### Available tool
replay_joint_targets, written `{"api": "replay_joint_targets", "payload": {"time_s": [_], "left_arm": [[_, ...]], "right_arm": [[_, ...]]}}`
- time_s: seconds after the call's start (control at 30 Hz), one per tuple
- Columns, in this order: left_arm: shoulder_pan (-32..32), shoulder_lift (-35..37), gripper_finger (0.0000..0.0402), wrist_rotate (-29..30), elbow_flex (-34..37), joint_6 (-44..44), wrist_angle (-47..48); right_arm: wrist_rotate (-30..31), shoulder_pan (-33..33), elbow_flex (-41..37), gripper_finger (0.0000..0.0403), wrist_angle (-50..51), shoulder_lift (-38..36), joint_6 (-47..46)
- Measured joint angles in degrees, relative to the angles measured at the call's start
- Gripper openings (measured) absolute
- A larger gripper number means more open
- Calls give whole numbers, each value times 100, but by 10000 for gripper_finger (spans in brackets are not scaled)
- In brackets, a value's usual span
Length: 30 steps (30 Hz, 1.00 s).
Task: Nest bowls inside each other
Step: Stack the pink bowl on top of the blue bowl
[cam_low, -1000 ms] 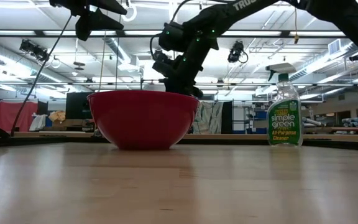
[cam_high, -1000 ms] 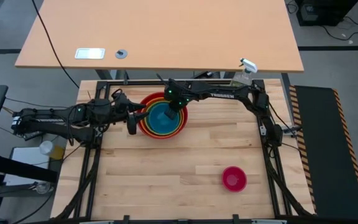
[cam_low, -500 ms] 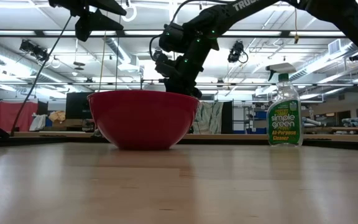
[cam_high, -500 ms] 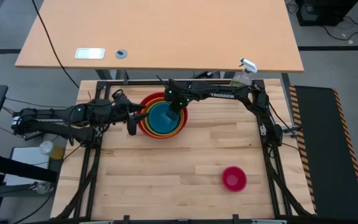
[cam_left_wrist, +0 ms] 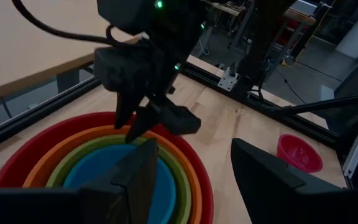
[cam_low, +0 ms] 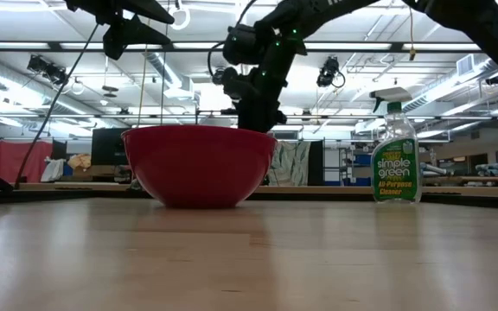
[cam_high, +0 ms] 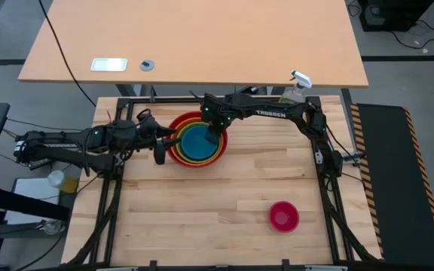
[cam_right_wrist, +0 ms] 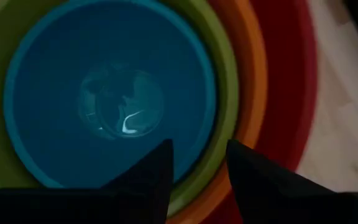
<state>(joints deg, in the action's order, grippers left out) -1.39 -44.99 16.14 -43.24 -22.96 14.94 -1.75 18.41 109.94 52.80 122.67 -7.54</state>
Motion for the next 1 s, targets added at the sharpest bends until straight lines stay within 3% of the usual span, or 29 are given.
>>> {"api": "replay_joint_targets", "payload": {"time_s": [0.33,0.57,0.7,0.83,1.0], "left_arm": [[0,20,208,-55,0,-155,-2],[130,55,208,-146,0,-199,0],[258,53,208,-143,94,-202,-56],[332,52,208,-83,176,-280,-20],[276,48,208,-72,253,-287,91]], "right_arm": [[-3,72,694,156,540,-57,177],[-82,61,701,156,542,-710,556],[-124,-65,420,156,299,-1236,704],[-547,-311,-48,156,46,-1830,727],[-558,-810,-1264,155,-45,-2514,750]]}}
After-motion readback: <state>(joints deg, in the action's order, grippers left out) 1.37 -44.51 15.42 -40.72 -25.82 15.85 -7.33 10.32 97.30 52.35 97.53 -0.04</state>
